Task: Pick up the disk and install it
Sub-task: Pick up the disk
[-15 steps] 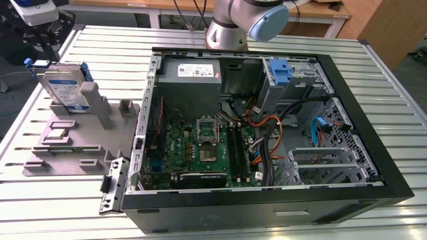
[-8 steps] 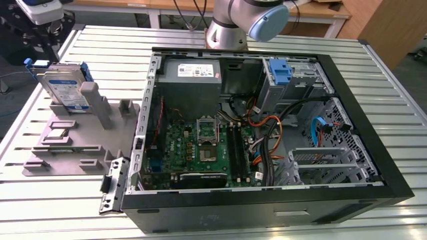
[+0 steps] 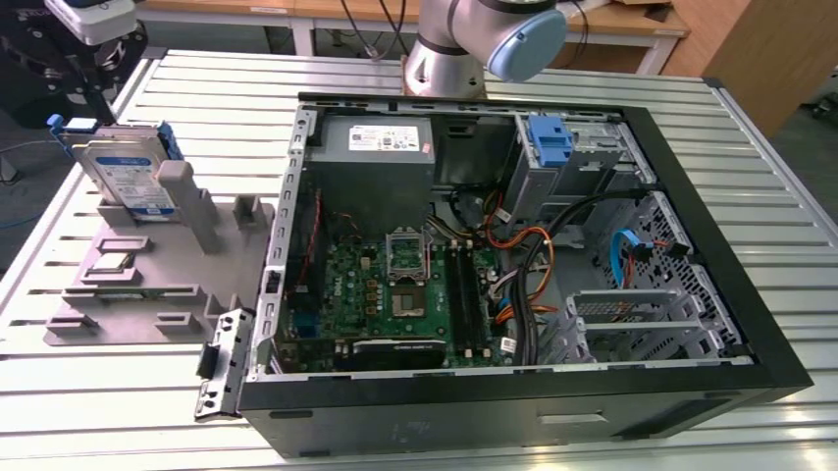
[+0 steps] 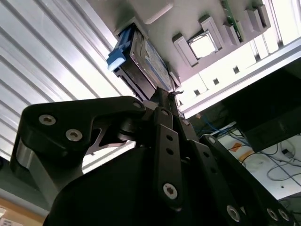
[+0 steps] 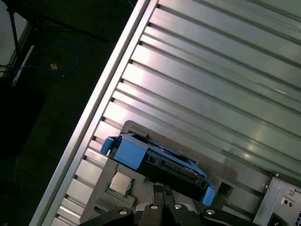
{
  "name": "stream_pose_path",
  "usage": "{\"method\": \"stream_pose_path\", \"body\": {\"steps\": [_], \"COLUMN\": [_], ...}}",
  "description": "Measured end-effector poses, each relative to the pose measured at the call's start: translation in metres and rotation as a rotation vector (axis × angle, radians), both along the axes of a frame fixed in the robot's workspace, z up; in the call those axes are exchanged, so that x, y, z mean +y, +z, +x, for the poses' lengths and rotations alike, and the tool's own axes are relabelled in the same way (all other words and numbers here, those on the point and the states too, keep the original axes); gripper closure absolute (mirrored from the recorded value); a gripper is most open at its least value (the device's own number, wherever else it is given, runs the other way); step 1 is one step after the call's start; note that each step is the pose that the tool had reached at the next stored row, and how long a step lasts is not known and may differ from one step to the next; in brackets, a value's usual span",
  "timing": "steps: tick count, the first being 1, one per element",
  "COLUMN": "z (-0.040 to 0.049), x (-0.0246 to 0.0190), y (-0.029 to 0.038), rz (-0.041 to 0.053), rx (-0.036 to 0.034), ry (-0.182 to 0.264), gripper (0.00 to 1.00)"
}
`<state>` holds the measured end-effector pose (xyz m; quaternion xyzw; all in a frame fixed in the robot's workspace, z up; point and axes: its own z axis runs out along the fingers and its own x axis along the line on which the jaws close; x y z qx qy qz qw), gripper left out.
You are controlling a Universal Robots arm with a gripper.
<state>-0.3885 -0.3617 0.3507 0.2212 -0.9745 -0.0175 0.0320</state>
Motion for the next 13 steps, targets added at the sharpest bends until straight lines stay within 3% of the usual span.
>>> {"method": "stream_pose_path", "body": {"steps": [13], "z": [0.0], "x": [0.0], "y": [-0.0009], "rz": [0.0061], "rx": [-0.006], "ry": [0.199], "gripper": [0.9]}}
